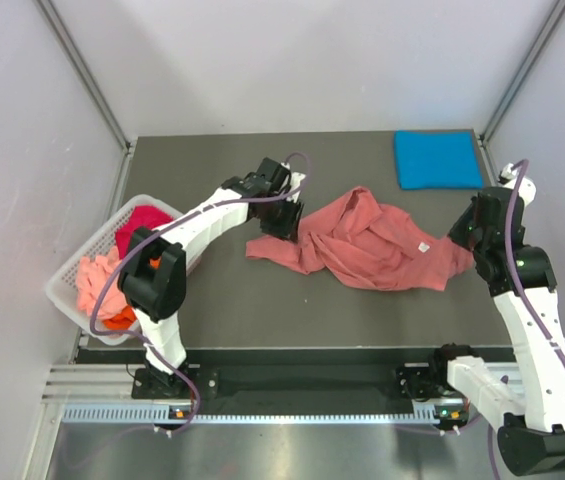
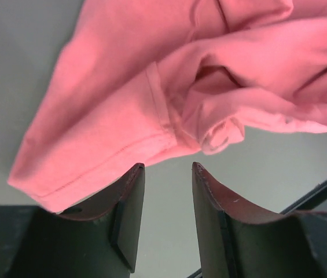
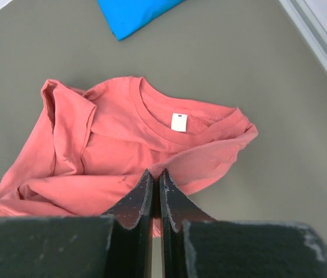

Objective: Fold and stack the t-shirts
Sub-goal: Flatten the tshirt out

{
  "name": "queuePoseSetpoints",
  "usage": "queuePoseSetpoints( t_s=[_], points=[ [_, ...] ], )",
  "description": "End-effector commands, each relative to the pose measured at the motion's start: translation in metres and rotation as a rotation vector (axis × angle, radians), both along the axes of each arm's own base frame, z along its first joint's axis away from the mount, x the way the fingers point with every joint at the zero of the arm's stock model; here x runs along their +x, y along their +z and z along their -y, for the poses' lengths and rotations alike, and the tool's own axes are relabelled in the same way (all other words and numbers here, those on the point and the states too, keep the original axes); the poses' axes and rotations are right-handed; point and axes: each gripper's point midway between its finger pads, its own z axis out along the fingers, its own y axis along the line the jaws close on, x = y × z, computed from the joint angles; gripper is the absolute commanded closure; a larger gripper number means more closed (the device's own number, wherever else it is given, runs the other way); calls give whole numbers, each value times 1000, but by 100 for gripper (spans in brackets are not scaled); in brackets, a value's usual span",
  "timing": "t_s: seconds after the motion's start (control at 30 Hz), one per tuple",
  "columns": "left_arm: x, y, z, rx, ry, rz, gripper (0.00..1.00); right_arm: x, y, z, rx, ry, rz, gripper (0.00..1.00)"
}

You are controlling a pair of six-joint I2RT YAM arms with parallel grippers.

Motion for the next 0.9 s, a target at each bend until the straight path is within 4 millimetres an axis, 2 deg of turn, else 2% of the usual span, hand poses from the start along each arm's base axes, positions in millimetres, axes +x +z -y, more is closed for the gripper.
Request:
queuePoseSetpoints(
  t_s=[0.0,0.07,0.13,0.2,0.3,0.33,0.4,0.43,0.47,0.57,0.87],
  points=[
    [-1,18,19,-107,-23,57,57,8,13,3,-8,-2,61,100],
    [-6,15,20,-126,-35,47,56,8,13,4,-11,-5,59,100],
    [-5,23,24,-172,-42,67,55,9,10,4,-16,-4,50,100],
    [-13,27,30,-229,-75,45,54,8,9,5,-16,-8,49,100],
    [-23,11,33,-259,-93,9,55,8,11,4,-10,-4,57,100],
    [-30,0,30,-255,-94,-15,56,7,11,4,-10,-5,57,100],
    [-31,-3,32,-279,-86,-5,56,8,12,3,-14,3,60,100],
    [-38,-14,28,-275,-80,-24,55,8,12,3,-14,3,58,100],
    [-36,-10,31,-301,-80,2,55,8,13,3,-15,3,62,100],
    [-46,-17,34,-345,-96,-21,53,8,13,4,-15,4,64,100],
    [-45,-31,39,-380,-88,-4,53,10,12,1,-8,15,65,100]
  ],
)
